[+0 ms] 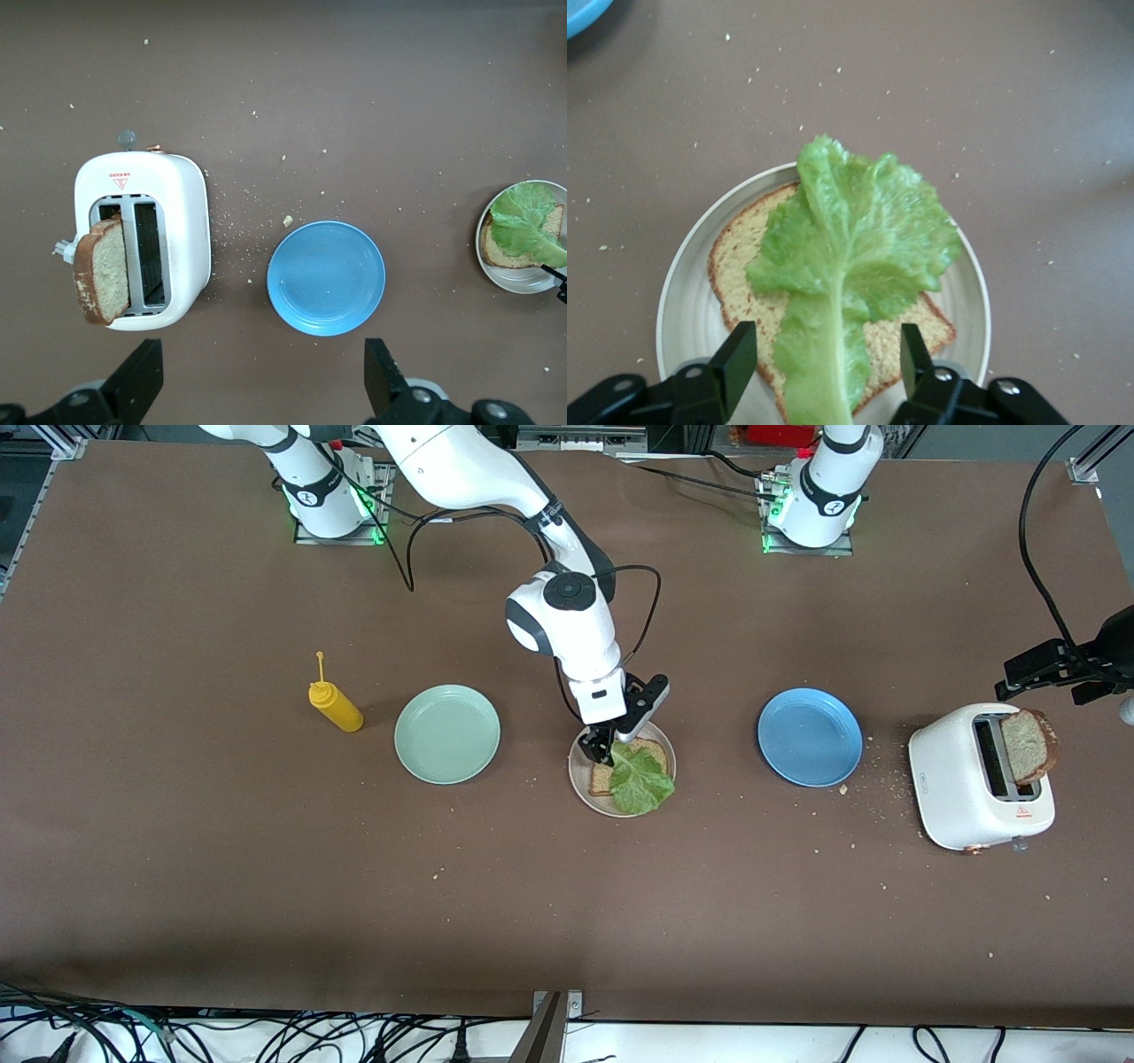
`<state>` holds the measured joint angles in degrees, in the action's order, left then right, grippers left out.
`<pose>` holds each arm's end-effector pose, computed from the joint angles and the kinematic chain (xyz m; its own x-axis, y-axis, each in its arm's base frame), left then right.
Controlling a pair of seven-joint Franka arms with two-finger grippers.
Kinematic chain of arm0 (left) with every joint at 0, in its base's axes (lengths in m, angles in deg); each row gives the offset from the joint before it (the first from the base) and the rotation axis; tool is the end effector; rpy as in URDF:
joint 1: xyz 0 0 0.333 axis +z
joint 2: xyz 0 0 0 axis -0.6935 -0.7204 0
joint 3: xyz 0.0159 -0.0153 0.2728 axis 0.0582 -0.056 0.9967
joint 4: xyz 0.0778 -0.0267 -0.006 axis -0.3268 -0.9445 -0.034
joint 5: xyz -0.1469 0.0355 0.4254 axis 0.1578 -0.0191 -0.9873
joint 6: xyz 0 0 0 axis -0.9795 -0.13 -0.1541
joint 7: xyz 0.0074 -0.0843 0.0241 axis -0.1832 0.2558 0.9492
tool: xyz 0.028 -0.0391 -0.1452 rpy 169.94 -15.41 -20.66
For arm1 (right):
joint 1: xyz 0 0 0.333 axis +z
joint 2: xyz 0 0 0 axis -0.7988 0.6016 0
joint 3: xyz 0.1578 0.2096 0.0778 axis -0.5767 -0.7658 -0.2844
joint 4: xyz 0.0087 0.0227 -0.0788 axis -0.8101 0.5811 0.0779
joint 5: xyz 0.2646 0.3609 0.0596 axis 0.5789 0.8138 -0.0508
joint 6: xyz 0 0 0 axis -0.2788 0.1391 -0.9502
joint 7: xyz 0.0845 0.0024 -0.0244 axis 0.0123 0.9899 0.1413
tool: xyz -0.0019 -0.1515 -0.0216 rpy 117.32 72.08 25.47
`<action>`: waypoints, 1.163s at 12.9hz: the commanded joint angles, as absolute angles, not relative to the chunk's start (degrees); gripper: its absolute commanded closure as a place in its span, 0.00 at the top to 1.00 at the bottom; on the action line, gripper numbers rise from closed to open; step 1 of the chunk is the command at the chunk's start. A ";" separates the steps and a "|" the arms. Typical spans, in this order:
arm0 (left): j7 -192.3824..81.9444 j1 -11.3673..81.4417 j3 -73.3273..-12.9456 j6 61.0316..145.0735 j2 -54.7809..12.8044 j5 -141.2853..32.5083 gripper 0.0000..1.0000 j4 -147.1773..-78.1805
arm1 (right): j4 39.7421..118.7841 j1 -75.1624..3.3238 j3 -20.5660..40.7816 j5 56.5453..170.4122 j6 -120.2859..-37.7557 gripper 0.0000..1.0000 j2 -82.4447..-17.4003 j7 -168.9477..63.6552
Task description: Make sandwich in beige plate with both arms
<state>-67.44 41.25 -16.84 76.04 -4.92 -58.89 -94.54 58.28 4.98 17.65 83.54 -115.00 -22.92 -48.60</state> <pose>0.6554 0.0444 0.5110 0.9999 -0.0080 -0.0113 -0.0074 -0.9984 0.0565 0.5484 0.5923 0.1394 0.4979 0.7733 0.3925 0.7982 -0.5856 0.1412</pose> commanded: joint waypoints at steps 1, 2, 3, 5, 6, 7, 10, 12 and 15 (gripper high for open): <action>-68.44 41.45 -16.90 75.89 -4.51 -59.43 1.00 -94.53 | 58.11 2.63 17.67 83.49 -104.69 0.94 -28.80 -48.71; -68.44 41.45 -16.90 75.80 -4.59 -59.43 1.00 -94.53 | 58.37 1.92 17.67 83.66 -100.90 0.95 -31.18 -48.63; -68.35 41.45 -16.81 75.80 -4.77 -59.43 1.00 -94.53 | 58.55 1.04 17.67 84.97 -97.38 0.98 -33.20 -48.63; -68.35 41.36 -16.90 75.80 -4.95 -59.43 1.00 -94.53 | 58.73 -1.06 17.93 87.52 -90.18 0.98 -37.24 -48.63; -68.35 41.28 -16.90 75.80 -5.03 -59.43 1.00 -94.53 | 58.64 -2.81 17.93 87.62 -86.48 0.99 -39.35 -48.63; -68.35 41.36 -16.90 75.80 -5.38 -59.43 1.00 -94.53 | 58.64 -4.40 18.02 87.62 -82.01 0.99 -41.72 -48.63; -68.35 41.36 -16.81 75.89 -5.83 -59.43 1.00 -94.53 | 58.55 -10.02 18.11 87.62 -72.32 0.99 -47.27 -48.71; -68.35 41.45 -16.64 75.80 -6.00 -59.25 1.00 -94.62 | 58.29 -12.84 19.15 87.71 -68.19 0.99 -49.21 -48.71; -68.35 40.66 -16.90 75.80 -6.00 -60.04 1.00 -94.53 | 58.20 -13.91 24.15 87.53 -59.67 0.99 -52.11 -48.71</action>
